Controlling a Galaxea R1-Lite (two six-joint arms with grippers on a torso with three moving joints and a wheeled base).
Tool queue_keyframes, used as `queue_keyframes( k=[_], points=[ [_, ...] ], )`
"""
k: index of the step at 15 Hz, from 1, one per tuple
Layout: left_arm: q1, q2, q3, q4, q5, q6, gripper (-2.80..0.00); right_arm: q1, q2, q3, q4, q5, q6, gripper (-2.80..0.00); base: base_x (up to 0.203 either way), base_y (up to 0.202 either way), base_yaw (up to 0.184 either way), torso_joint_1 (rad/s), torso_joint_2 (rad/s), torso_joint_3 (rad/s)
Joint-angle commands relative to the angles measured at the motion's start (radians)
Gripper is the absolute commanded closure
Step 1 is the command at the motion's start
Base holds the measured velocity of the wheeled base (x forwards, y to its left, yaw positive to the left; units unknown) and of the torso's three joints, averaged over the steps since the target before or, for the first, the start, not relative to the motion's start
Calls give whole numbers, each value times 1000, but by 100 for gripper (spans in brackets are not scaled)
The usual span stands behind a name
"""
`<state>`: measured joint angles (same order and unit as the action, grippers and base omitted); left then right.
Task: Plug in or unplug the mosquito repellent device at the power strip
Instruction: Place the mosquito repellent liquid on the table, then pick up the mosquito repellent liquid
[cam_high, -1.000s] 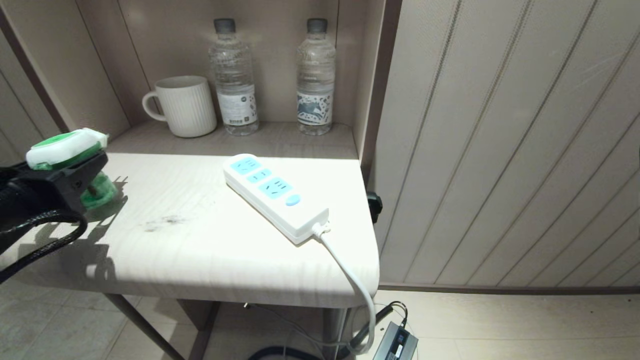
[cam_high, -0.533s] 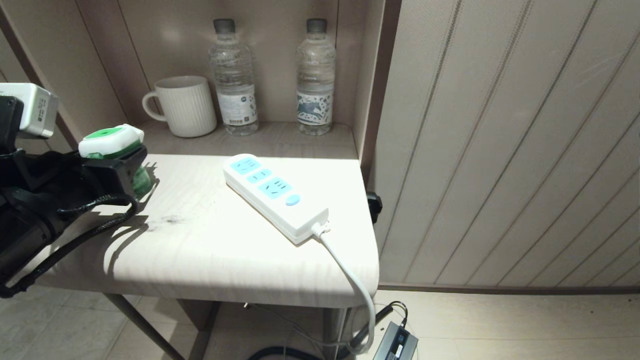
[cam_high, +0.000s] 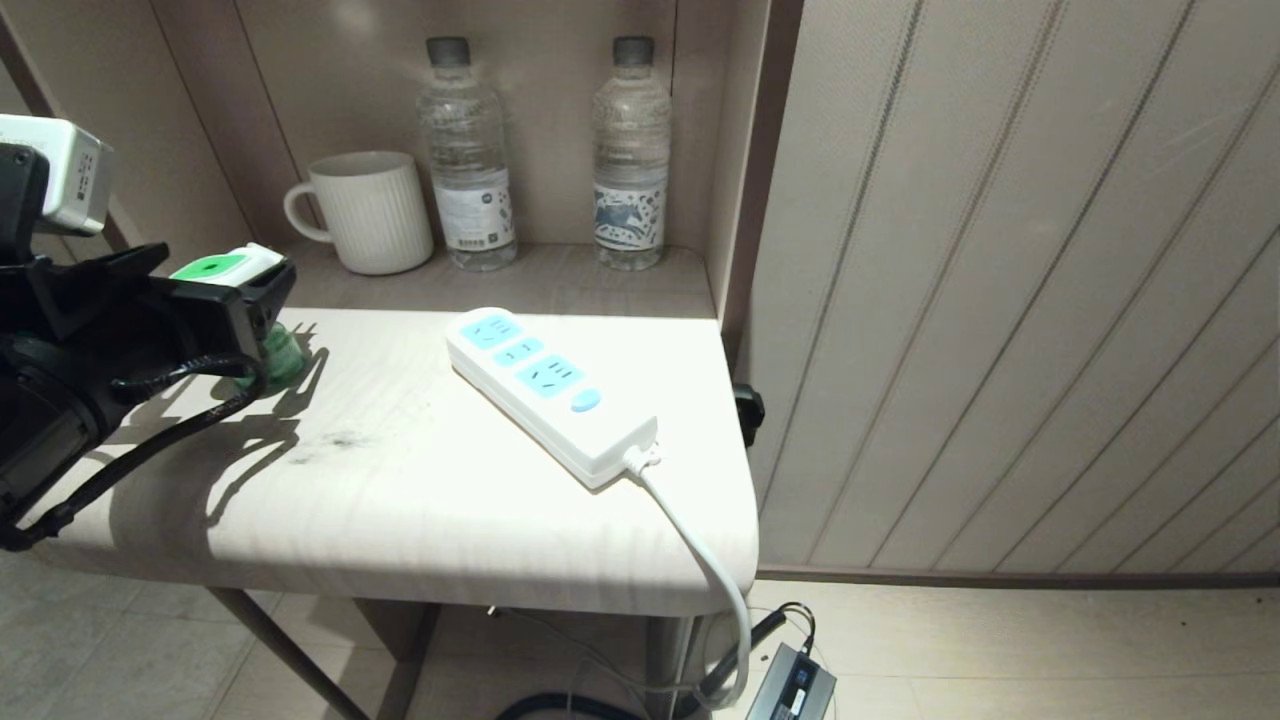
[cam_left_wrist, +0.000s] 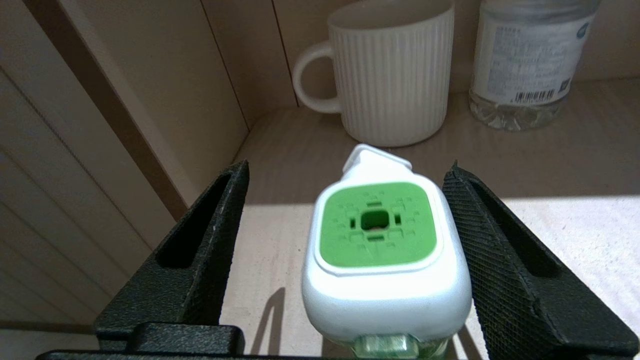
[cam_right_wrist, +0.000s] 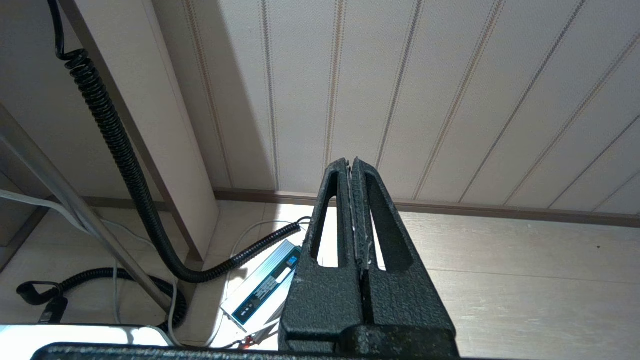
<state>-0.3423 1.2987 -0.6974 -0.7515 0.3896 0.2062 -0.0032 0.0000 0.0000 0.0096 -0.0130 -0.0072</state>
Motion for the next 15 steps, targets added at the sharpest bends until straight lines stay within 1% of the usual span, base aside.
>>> queue_keyframes(
  k=[1,3,7,10,14,15],
  points=[
    [0,-56,-20,18,3,2,-280,0,2,0,1,-1,0,0,0,0,0,0,0,0],
    [0,-91,-25,62,1,1,-280,0,2,0,1,-1,0,0,0,0,0,0,0,0],
    [0,-141,-23,82,1,-1,-280,0,2,0,0,-1,0,0,0,0,0,0,0,0],
    [-1,-191,-43,97,25,1,-280,0,2,0,0,0,0,0,0,0,0,0,0,0],
    [0,-312,-107,210,37,1,-280,0,2,0,1,-1,0,0,0,0,0,0,0,0],
    [0,-346,-119,250,44,1,0,0,2,0,1,0,0,0,0,0,0,0,0,0]
  ],
)
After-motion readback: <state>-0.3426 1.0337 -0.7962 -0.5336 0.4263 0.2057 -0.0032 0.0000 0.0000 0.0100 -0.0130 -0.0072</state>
